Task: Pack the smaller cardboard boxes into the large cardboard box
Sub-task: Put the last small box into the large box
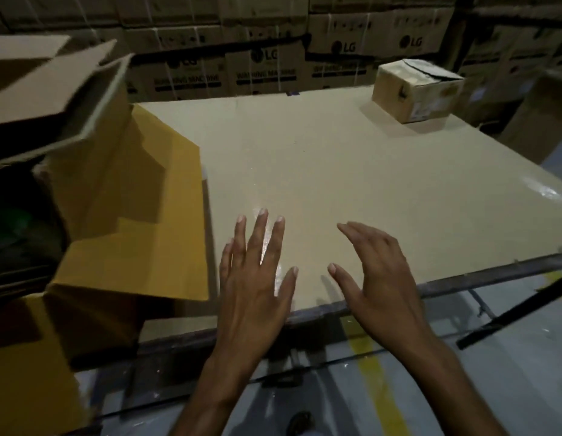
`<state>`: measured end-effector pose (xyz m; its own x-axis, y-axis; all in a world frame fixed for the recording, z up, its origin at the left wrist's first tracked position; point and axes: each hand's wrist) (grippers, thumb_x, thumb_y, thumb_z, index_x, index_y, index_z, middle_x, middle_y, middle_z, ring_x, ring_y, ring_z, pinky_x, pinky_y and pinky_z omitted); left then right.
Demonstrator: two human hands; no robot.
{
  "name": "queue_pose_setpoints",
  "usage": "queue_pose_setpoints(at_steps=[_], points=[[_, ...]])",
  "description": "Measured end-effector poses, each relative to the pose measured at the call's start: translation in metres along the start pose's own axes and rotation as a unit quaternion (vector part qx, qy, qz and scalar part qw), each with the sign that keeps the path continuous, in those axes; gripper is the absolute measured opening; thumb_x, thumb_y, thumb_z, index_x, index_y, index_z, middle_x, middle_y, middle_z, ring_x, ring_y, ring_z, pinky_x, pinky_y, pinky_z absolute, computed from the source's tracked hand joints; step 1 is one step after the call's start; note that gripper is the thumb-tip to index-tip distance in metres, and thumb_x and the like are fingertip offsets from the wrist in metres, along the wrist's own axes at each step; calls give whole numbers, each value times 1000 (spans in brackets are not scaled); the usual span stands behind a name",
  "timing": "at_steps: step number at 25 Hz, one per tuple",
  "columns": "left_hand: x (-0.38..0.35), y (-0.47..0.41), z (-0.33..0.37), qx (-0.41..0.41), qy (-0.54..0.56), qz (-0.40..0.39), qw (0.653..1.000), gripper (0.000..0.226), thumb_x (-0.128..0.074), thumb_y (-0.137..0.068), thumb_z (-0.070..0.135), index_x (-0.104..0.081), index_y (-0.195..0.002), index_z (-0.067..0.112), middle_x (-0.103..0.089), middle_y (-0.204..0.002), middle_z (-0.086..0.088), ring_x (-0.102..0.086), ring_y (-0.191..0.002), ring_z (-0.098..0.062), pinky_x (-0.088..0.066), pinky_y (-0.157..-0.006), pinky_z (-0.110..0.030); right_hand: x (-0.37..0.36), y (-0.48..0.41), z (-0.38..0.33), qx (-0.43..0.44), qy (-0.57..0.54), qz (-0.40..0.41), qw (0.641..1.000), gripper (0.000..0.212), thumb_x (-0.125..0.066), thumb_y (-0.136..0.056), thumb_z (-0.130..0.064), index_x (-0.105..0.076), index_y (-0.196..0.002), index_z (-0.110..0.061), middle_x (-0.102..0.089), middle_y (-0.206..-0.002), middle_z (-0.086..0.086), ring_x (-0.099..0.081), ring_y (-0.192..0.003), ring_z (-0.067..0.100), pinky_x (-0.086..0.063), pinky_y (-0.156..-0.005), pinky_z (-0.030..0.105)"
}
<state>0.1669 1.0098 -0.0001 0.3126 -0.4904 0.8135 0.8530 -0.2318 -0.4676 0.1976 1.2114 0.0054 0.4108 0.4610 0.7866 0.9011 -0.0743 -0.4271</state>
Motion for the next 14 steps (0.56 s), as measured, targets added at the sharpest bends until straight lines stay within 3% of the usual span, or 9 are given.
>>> queue_pose_setpoints(at_steps=[4,8,12,14], points=[[-35,-58,28,29,-9,42,999,83,-66,-96,33,-19,-163,24,-8,-171,-1,-1,-158,-24,-9,-125,-46,7,-56,45,34,52,50,997,69,-69,-95,-40,-42,-155,-18,-40,-159,6,-36,-146,28,-40,-112,50],[-58,-117,63,54,-34,69,996,77,-59,-98,45,-22,-162,23,-16,-170,0,-6,-158,-21,-10,-124,-44,22,-107,96,36,36,65,997,76,-64,-97,-49,-33,-159,-19,-31,-164,8,-26,-151,27,-31,-118,47],[-89,-151,107,129,-32,51,990,70,-53,-100,52,-26,-160,30,-18,-168,10,-7,-157,-12,-7,-123,-35,29,-141,152,-11,-118,8,993,65,-51,-101,-58,-33,-158,-31,-36,-162,-7,-28,-149,11,-30,-118,38],[-105,-156,136,215,31,36,976,69,-53,-100,54,-24,-160,36,-21,-166,18,-9,-155,-5,-12,-125,-36,34,-153,183,-40,-249,-48,966,58,-53,-100,-57,-40,-153,-39,-45,-154,-18,-38,-142,1,-38,-114,36]])
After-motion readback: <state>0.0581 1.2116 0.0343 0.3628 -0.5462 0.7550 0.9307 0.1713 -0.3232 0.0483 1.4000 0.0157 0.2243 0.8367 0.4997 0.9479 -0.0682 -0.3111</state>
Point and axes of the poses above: each hand's wrist, its own y-axis away from the middle knuckle, its own x-axis out of the back of the hand, z = x × y
